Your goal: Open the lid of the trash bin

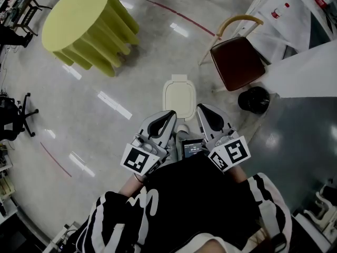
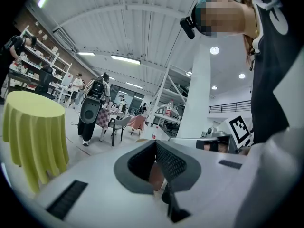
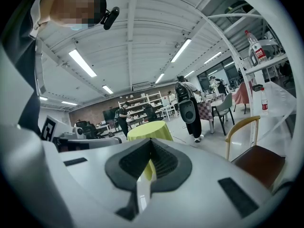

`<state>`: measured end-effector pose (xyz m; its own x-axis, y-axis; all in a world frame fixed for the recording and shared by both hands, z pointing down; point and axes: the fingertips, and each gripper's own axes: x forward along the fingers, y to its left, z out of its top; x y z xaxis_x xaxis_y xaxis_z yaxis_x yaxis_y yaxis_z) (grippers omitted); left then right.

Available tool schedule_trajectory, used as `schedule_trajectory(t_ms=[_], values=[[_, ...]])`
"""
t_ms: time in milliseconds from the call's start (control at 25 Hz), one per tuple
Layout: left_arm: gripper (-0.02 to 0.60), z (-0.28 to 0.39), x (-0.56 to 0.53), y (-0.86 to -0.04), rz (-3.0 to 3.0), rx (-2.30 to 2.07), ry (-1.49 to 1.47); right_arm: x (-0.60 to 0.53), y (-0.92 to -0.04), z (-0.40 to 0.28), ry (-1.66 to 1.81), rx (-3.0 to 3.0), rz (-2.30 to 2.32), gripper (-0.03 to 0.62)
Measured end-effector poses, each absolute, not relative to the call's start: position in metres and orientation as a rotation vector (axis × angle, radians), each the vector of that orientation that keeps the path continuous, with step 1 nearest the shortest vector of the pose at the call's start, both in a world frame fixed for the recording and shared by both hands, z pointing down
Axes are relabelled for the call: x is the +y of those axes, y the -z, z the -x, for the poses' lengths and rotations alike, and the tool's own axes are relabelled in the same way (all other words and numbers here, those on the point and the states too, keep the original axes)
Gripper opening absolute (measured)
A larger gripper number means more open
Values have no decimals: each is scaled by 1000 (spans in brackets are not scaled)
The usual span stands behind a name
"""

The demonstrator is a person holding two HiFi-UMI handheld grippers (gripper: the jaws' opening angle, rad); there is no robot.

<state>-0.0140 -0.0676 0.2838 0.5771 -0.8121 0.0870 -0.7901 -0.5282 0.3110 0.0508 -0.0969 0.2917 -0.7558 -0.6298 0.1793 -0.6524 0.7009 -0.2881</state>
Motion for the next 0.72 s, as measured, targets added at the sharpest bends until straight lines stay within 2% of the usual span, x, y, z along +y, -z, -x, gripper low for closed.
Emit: schedule_trajectory(t_ms=[720], values=[[8,20,-74,-311,-2440,-1322,73,-101,-314,-46,-550,-2810,-1031,3]])
